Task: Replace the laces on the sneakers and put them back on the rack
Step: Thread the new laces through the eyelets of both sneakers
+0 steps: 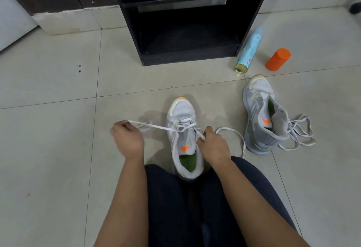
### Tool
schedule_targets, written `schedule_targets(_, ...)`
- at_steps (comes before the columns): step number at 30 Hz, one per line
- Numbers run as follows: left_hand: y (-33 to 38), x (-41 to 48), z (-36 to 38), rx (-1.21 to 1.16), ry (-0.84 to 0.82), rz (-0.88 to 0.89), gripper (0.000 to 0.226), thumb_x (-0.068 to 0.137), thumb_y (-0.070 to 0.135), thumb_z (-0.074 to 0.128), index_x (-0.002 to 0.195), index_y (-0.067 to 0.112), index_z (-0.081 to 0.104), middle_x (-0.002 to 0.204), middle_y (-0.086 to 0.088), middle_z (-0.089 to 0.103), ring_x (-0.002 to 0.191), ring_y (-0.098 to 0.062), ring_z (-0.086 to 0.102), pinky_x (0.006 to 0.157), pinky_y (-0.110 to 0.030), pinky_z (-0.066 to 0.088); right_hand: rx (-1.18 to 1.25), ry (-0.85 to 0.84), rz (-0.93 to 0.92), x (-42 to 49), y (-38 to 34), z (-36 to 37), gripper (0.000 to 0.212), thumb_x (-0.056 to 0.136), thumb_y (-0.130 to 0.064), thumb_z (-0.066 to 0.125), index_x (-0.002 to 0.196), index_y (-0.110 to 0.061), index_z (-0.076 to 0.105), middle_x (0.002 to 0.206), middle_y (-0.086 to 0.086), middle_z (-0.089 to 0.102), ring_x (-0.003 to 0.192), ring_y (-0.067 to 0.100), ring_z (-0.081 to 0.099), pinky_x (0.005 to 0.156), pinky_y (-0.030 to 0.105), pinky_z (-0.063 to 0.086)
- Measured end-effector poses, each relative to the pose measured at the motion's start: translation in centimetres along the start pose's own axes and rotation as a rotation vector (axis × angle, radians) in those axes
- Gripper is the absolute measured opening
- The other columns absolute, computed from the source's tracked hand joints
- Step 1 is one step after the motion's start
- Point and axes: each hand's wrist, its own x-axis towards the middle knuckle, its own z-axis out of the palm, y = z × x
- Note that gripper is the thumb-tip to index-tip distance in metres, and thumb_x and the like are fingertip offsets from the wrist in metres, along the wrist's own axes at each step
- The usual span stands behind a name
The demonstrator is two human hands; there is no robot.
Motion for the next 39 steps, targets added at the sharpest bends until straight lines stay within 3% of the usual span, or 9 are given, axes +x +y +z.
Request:
schedule_targets(3,0.0,-0.2,-0.2,0.131,-0.008,0.209,0.026,0.092,0.01,0.052,0.117,0.012,0.057,0.119,-0.01,0.058,0.11,-0.031,0.056,0.091,-0.044,0.044,0.0,0.004,0.0,0.0,-0.2,0.0,0.014,0.097,-0.025,0.043,0.096,-0.014,0.035,0.1,0.015,0.062,0.088,0.034,0.056,0.068,0.034,0.037)
schedule_targets(6,0.8,-2.4,1.2,0.242,-0.384,0.542,0.03,0.087,0.016,0.06,0.114,0.028,0.064,0.119,0.004,0.063,0.11,-0.019,0.058,0.102,-0.049,0.037,0.003,0.009,-0.004,0.1,-0.1,-0.1,0.014,0.097,-0.025,0.043,0.096,-0.013,0.035,0.099,0.014,0.062,0.08,0.03,0.051,0.068,0.034,0.037)
schedule_targets(9,1.1,-3.9,2.1,0.323,-0.595,0.582,0.018,0.089,0.027,0.059,0.102,0.037,0.066,0.109,0.016,0.065,0.105,-0.005,0.059,0.111,-0.048,0.019,-0.006,0.012,-0.007,0.1,-0.1,0.0,0.015,0.097,-0.025,0.043,0.096,-0.013,0.035,0.099,0.015,0.062,0.087,0.034,0.056,0.067,0.033,0.036)
schedule_targets(19,2.1,-4.2,0.9,0.423,-0.152,0.578,0.01,0.09,0.023,0.058,0.097,0.023,0.066,0.1,0.005,0.064,0.1,-0.022,0.056,0.098,-0.039,0.032,0.044,0.005,0.026,0.2,0.0,0.0,0.016,0.095,-0.026,0.045,0.093,-0.012,0.038,0.097,0.014,0.061,0.077,0.028,0.047,0.067,0.033,0.036)
schedule_targets(22,2.6,-5.6,0.3,0.328,-0.283,0.353,0.033,0.096,0.038,0.049,0.08,0.013,0.061,0.081,-0.003,0.063,0.078,-0.025,0.057,0.067,-0.032,0.039,0.148,-0.004,0.069,0.4,0.3,0.2,0.023,0.089,-0.037,0.053,0.09,-0.013,0.05,0.09,0.005,0.062,0.08,0.025,0.053,0.067,0.032,0.038)
schedule_targets(25,1.6,-6.2,0.8,0.216,-0.611,0.03,0.036,0.095,0.038,0.047,0.079,0.01,0.063,0.084,-0.009,0.067,0.082,-0.029,0.062,0.073,-0.036,0.046,0.553,-0.058,0.134,0.7,0.0,-0.1,0.019,0.083,-0.034,0.061,0.09,-0.016,0.059,0.085,-0.004,0.064,0.086,0.018,0.061,0.074,0.03,0.046)
schedule_targets(28,2.1,-6.2,1.4,-0.093,-0.638,-0.159,0.018,0.09,0.022,0.057,0.076,0.015,0.066,0.083,-0.008,0.069,0.086,-0.03,0.065,0.081,-0.041,0.052,1.021,-0.169,0.206,0.9,-0.5,-0.8,0.011,0.087,-0.024,0.059,0.077,-0.019,0.061,0.072,-0.005,0.063,0.071,0.012,0.06,0.067,0.024,0.046)
schedule_targets(30,2.4,-6.0,1.6,-0.299,-0.655,-0.298,0.016,0.09,0.01,0.056,0.079,0.016,0.066,0.078,-0.006,0.068,0.076,-0.023,0.065,0.067,-0.026,0.055,1.192,-0.174,0.273,1.1,-0.6,-0.9,0.012,0.089,-0.021,0.059,0.078,-0.021,0.064,0.069,-0.008,0.063,0.065,0.007,0.059,0.065,0.022,0.045)
schedule_targets(39,3.1,-6.0,1.5,-0.533,-0.706,-0.516,0.02,0.095,0.008,0.052,0.079,0.016,0.061,0.05,0.009,0.062,0.042,-0.001,0.056,0.041,-0.012,0.043,1.318,-0.038,0.45,2.3,-1.1,0.4,0.009,0.085,-0.012,0.069,0.078,-0.011,0.063,0.074,0.005,0.062,0.061,0.015,0.054,0.058,0.022,0.047)
